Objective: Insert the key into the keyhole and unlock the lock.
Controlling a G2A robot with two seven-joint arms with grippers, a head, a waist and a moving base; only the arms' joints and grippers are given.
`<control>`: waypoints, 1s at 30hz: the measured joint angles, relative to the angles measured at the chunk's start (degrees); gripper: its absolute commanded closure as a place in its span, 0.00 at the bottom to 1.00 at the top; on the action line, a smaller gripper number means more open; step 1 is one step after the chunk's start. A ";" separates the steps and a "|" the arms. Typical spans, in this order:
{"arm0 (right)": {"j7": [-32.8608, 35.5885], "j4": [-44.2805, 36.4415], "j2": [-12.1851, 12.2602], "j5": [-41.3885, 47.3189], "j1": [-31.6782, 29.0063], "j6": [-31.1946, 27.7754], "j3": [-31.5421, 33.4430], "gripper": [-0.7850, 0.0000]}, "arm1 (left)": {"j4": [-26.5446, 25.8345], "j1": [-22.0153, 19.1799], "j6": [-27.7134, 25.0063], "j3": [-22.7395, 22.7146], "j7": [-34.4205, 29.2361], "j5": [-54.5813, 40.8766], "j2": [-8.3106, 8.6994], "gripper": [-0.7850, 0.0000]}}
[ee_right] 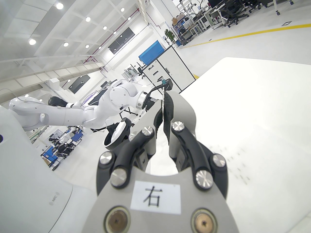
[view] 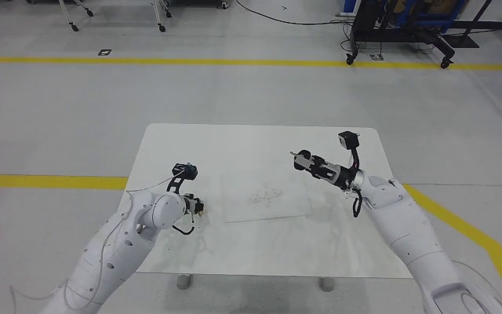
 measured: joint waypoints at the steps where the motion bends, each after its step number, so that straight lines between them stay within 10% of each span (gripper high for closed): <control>1: 0.00 0.00 0.00 0.00 0.00 0.00 0.00 1.00 | -0.07 0.10 0.08 -0.10 0.05 0.11 -0.03 1.00; 17: 0.00 0.00 0.00 0.00 0.00 0.00 0.00 1.00 | -1.75 0.86 0.48 -0.99 -3.88 1.19 -0.31 1.00; 30: 0.00 0.00 0.00 0.00 0.00 0.00 0.00 1.00 | -2.12 4.39 -18.75 -8.16 23.62 -9.55 -0.64 1.00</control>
